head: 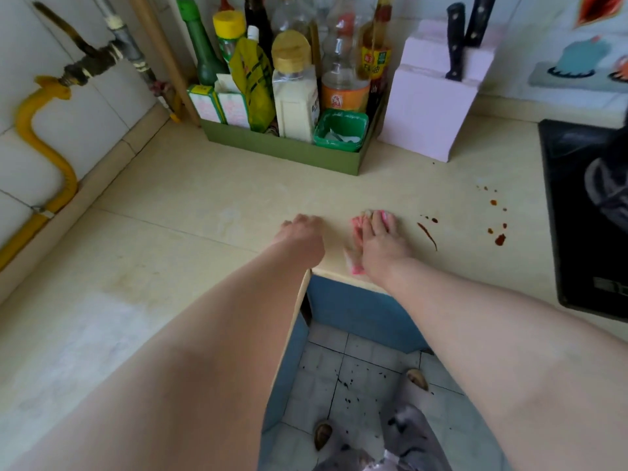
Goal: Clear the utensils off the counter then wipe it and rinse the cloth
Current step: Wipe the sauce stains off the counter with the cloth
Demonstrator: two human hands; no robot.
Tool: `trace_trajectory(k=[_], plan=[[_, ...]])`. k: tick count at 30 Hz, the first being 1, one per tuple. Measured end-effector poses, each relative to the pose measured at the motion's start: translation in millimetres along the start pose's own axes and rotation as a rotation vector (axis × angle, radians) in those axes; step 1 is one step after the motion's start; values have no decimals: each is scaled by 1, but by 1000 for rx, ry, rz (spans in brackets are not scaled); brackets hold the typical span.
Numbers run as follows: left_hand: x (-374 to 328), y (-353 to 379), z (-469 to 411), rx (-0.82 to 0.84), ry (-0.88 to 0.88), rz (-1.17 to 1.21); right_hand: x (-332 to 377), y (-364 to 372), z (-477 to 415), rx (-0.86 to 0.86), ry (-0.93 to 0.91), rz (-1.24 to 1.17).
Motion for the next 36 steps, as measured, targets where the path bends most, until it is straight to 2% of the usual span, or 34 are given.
trace_trajectory(k=[5,8,13,19,23,25,27,28,29,31,33,34,36], plan=[[-4,0,-2,4,-32,-87,-81,30,21,97,158,-53],[-9,-5,-3,-1,-91,-77,-102,42,32,133,206,-69],[-14,-7,-5,-9,-142,-77,-93,44,28,124,317,-198],[-15,-2,3,3,-103,-99,-45,19,29,-78,206,-269],[-4,-1,3,75,-118,-6,-44,-8,41,-220,147,-559],[-2,-5,5,88,-127,59,-54,-6,41,-255,154,-896],[-2,-9,5,68,-122,96,-57,-2,35,-296,124,-1400],[-2,-11,6,56,-122,120,-59,2,34,-280,143,-1564],[-1,-11,7,49,-124,157,-67,9,34,-277,200,-1619],[-1,-12,8,36,-126,226,-88,25,36,-258,366,-1480],[-3,-14,7,5,-119,283,-112,34,47,-310,486,-1126],[-7,-15,6,-9,-106,307,-116,35,49,-349,484,-1079],[-19,-17,5,-21,-55,338,-114,38,46,-392,429,-1152]])
Point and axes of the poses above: each hand's wrist, its own z-axis away from the middle knuckle, its own y-axis out of the palm, x = y × z, the point moved 8 cm from there along -z, towards the middle knuckle, and after that the axes turned 12 degrees about -y, right-handed, at the moved point
